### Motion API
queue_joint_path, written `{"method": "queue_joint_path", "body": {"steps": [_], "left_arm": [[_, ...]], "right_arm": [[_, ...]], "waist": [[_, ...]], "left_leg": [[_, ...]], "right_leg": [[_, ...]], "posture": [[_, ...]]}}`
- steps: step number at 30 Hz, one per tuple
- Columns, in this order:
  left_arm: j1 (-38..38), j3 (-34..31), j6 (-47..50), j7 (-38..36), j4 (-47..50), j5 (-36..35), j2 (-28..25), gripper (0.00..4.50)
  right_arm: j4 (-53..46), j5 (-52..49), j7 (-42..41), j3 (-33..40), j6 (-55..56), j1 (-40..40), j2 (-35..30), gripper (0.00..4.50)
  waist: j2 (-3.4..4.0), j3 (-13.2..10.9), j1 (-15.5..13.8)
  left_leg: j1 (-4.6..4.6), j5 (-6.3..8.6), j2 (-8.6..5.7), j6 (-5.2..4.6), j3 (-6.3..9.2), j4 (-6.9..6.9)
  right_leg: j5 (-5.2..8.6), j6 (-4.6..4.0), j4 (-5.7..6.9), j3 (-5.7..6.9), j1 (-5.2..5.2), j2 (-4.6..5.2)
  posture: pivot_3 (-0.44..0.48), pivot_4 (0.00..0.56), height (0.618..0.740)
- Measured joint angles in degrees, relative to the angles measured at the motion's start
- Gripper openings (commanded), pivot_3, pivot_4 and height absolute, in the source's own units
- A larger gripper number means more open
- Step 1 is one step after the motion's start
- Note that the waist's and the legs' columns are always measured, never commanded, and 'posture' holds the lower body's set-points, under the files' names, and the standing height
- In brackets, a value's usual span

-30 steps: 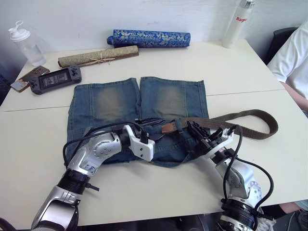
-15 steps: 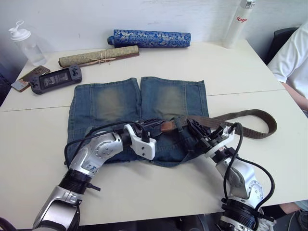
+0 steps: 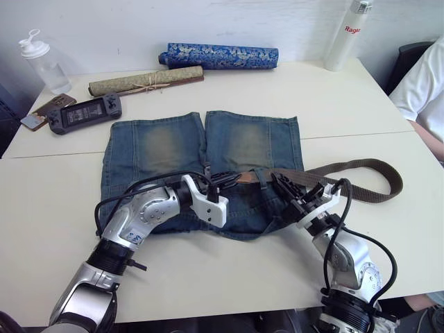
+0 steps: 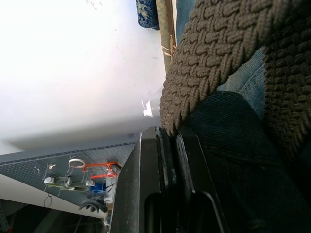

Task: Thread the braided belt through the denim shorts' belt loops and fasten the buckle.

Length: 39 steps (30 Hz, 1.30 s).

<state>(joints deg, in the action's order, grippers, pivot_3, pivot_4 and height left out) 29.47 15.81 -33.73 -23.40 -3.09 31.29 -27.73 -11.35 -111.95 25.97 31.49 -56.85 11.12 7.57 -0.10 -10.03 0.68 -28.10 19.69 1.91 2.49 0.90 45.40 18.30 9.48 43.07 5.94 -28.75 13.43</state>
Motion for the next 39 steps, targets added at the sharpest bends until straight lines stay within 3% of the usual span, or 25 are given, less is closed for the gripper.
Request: {"method": "queue_joint_path", "body": {"steps": [5, 7, 11, 14, 17, 21, 27, 30, 36, 39], "left_arm": [[-0.1, 0.6, 0.3, -0.2, 0.3, -0.5, 0.1, 0.0], [-0.1, 1.0, 0.5, -0.6, 0.5, -0.6, 0.1, 0.0], [0.0, 1.6, 0.7, -1.0, 0.6, -0.8, 0.3, 0.0], [0.1, 1.7, 1.1, -1.2, 0.4, -0.9, 0.4, 0.0], [0.3, 2.2, 1.1, -1.2, 0.3, -1.1, 0.8, 0.0], [0.6, 2.7, 1.1, -1.2, 0.0, -1.6, 1.1, 0.0], [0.7, 3.3, 1.1, -1.2, -0.1, -1.7, 1.2, 0.0], [0.7, 3.4, 1.1, -1.2, -0.2, -1.7, 1.3, 0.0], [0.7, 3.4, 1.0, -1.3, -0.3, -1.7, 1.3, 0.0], [0.8, 3.5, 0.8, -1.4, -0.4, -1.7, 1.4, 0.0]], "right_arm": [[-6.7, 0.0, -1.0, -2.7, 2.3, -2.6, -2.4, 3.43], [-9.0, 0.0, -2.7, -4.7, 2.2, -6.6, -6.3, 3.43], [-17.3, 1.9, -9.9, -4.9, -1.0, -9.5, -28.7, 3.43], [-25.4, 8.1, -19.0, -4.0, -2.2, -10.5, -41.2, 3.43], [-31.3, 16.6, -26.6, -4.3, -3.2, -13.6, -49.7, 3.43], [-36.9, 33.9, -32.9, -11.6, -2.2, -18.4, -56.4, 3.43], [-37.3, 50.3, -31.7, -21.0, 2.0, -18.4, -54.5, 3.43], [-37.3, 57.7, -31.0, -25.3, 3.5, -17.6, -54.2, 2.67], [-36.2, 66.5, -29.7, -29.8, 4.5, -16.9, -52.6, 0.29], [-36.1, 69.8, -30.9, -31.2, 4.9, -17.0, -52.5, 0.13]], "waist": [[-0.03, 0.0, -0.6], [-0.02, 0.0, -0.7], [0.02, 0.1, -0.7], [-0.03, 0.1, -0.8], [-0.11, 0.1, -1.4], [-0.27, 0.1, -2.1], [-0.3, 0.1, -2.1], [-0.34, 0.1, -2.2], [-0.37, 0.1, -2.2], [-0.37, 0.1, -2.2]], "left_leg": [[0.0, 0.0, 0.0, 0.0, 0.02, 0.0], [-0.01, 0.0, -0.01, 0.0, 0.0, 0.0], [0.02, 0.04, -0.13, -0.08, -0.11, 0.21], [0.08, 0.03, -0.08, -0.14, -0.02, 0.17], [0.12, 0.03, -0.09, -0.15, -0.02, 0.15], [0.15, 0.02, -0.11, -0.15, -0.05, 0.15], [0.59, 0.03, -0.14, -0.15, -0.08, 0.05], [0.72, 0.07, -0.14, -0.16, -0.1, -0.03], [0.74, 0.07, -0.14, -0.16, -0.11, -0.03], [0.75, 0.07, -0.14, -0.16, -0.11, -0.03]], "right_leg": [[0.0, 0.0, -0.01, 0.01, 0.02, 0.0], [0.0, 0.01, -0.07, 0.02, 0.04, 0.01], [-0.11, 0.21, -0.45, -0.08, 0.17, 0.14], [-0.08, 0.18, -0.48, 0.01, 0.24, 0.1], [-0.12, 0.23, -0.62, 0.04, 0.39, 0.11], [-0.23, 0.39, -0.9, 0.04, 0.53, 0.11], [-0.36, 0.51, -1.29, 0.06, 1.11, 0.11], [-0.37, 0.53, -1.4, 0.06, 1.26, 0.11], [-0.37, 0.53, -1.39, 0.06, 1.28, 0.11], [-0.37, 0.53, -1.38, 0.06, 1.28, 0.11]], "posture": [[0.0, 0.15, 0.645], [0.0, 0.15, 0.645], [0.0, 0.15, 0.645], [0.0, 0.15, 0.645], [0.0, 0.15, 0.645], [0.0, 0.15, 0.645], [0.0, 0.15, 0.645], [0.0, 0.15, 0.645], [0.0, 0.15, 0.645], [0.0, 0.15, 0.645]]}}
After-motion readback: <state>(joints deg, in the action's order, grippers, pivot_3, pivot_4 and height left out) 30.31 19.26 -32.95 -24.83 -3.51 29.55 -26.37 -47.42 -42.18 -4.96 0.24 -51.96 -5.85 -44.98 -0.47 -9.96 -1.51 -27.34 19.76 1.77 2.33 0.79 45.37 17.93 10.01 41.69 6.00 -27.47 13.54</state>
